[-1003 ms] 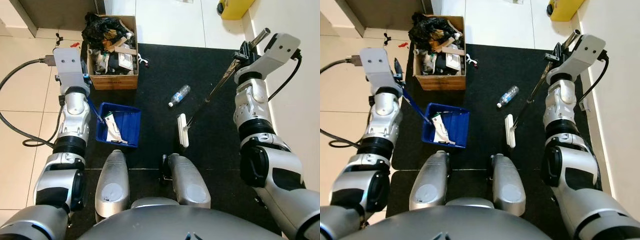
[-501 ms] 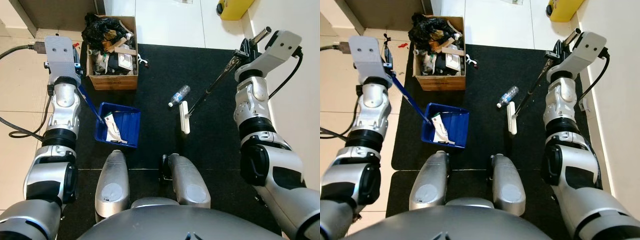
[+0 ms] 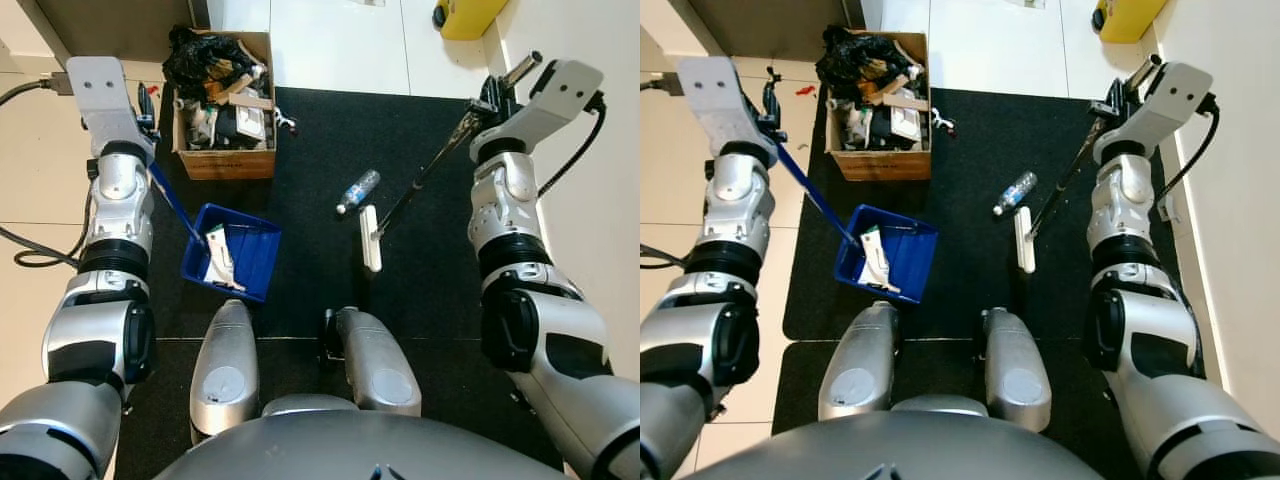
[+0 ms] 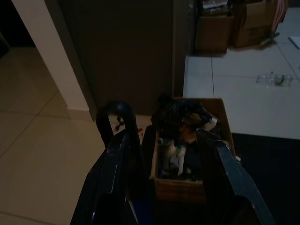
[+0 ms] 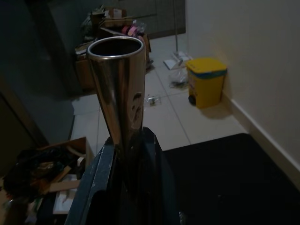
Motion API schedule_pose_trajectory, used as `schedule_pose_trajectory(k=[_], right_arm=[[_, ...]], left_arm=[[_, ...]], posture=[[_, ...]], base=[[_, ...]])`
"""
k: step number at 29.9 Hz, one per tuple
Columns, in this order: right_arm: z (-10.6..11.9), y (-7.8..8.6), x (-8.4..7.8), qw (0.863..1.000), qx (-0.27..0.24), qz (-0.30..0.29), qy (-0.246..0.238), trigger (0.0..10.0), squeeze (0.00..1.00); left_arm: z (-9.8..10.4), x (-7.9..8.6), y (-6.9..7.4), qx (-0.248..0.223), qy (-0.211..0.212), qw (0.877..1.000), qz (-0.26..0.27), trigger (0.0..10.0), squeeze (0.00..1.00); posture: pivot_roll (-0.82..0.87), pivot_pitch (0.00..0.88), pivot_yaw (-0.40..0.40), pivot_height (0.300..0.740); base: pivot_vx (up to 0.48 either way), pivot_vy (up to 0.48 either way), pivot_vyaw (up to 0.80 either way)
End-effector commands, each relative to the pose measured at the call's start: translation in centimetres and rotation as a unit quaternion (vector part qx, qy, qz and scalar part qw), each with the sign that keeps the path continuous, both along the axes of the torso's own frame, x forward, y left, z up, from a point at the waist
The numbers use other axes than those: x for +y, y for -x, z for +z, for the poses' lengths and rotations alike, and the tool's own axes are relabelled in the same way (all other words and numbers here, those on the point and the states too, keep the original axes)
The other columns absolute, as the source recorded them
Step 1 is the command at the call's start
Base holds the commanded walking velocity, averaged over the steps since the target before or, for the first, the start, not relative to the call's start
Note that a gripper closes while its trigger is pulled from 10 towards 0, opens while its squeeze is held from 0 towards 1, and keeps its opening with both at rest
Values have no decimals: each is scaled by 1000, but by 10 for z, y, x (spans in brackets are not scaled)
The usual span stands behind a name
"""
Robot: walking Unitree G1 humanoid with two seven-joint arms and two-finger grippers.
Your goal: Sweep floor
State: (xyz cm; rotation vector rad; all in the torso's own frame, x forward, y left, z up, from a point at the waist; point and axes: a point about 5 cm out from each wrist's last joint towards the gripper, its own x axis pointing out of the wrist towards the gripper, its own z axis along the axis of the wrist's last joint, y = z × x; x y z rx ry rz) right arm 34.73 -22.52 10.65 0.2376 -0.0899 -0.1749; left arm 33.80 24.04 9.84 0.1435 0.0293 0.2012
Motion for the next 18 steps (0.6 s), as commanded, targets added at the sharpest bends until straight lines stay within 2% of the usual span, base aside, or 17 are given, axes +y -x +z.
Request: schedule_pose_trajectory(k=[1,9,13,18], right_arm=[[8,2,-11,1000,-18,-12,13,10000,0],[9,1,-11,1000,-18,-11,15,10000,0],[9,0,-8,1000,-17,-7,14,10000,0],[8,0,-6,1000,-15,-3,14,10000,0]], left_arm=[[-6,1,3,13,-4,1000,3,10000,0],[-3,5,3,0,-20,1000,16,10000,0],[3,1,6,-27,-46,998,14,10000,0],[1,-2,9,-27,-36,999,15,10000,0]], posture=[[112,88,-104,740],[114,92,-105,740],[119,97,-105,740],[124,100,-107,740]], base=[[0,0,0],[0,0,0],[0,0,0],[0,0,0]])
